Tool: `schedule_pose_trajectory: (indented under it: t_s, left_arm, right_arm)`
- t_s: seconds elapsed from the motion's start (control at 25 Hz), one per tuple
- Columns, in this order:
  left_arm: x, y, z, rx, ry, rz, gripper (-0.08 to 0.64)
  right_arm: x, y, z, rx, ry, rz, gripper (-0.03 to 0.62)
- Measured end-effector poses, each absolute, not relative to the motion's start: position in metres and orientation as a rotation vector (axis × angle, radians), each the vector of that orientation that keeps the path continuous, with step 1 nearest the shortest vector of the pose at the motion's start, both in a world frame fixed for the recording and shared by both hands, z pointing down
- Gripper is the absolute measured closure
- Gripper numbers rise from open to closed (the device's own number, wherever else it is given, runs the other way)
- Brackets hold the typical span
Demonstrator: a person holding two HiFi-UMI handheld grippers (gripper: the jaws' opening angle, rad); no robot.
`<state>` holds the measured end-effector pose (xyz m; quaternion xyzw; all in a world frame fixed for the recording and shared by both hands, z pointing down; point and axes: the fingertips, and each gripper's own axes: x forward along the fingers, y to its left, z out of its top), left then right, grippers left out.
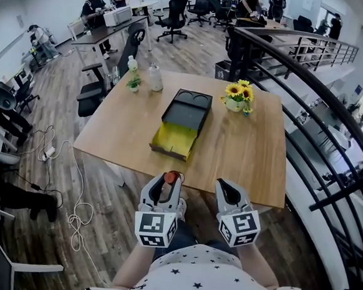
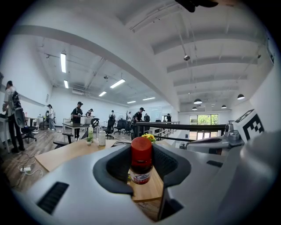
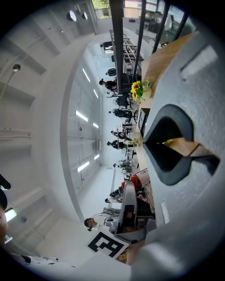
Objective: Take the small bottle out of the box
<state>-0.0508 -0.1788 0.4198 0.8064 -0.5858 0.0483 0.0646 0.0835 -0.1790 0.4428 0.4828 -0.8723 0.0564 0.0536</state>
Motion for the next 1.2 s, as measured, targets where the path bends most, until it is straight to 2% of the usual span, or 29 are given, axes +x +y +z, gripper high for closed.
schedule_pose_trajectory:
  t_s: [1.2]
  left_arm:
    - [-0.056, -0.201, 0.421, 2.413, -1.771, 0.136, 0.422]
  right_arm:
    - [0.074, -0.200, 0.444, 1.393, -2.640, 0.146, 0.586]
